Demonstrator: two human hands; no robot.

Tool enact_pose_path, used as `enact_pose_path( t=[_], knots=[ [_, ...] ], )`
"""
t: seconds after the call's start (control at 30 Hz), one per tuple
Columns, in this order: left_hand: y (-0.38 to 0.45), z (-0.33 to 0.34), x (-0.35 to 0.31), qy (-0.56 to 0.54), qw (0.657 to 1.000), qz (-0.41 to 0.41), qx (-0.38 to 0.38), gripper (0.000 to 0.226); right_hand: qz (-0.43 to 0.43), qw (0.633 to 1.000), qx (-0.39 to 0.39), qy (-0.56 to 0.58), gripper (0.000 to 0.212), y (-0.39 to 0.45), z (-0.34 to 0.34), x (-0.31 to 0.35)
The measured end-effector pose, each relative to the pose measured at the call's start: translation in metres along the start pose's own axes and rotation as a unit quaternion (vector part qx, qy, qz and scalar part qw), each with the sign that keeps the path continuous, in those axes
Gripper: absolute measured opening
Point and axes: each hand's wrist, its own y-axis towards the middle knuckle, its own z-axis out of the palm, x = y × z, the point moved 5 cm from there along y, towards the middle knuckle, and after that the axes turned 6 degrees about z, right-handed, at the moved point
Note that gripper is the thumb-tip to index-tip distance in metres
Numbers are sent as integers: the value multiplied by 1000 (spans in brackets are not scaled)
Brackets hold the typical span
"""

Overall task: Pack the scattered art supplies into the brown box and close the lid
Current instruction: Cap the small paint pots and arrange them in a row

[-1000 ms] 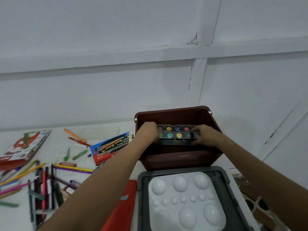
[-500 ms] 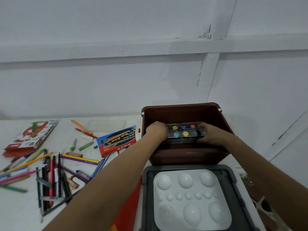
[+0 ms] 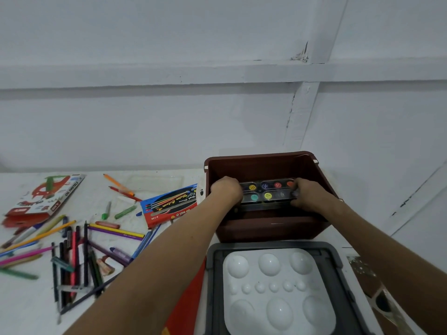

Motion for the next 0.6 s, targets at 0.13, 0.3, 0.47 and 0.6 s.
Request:
enact_pose_path(
  t=[0.13,0.3,0.47,0.6],
  knots=[
    [-1,0,0,-9,1000,-5,1,39,-9,1000,-18,17,50,-3,1,-2],
    [-1,3,0,-6,1000,3,-6,38,-25,1000,17,1,51,0,2,0],
    [-3,2,0,23,999,18,-18,38,-38,986,137,-90,86,1,23,2],
    [-4,1,-1,31,999,14,-31,35,-78,980,146,-112,80,6,27,5]
  ],
)
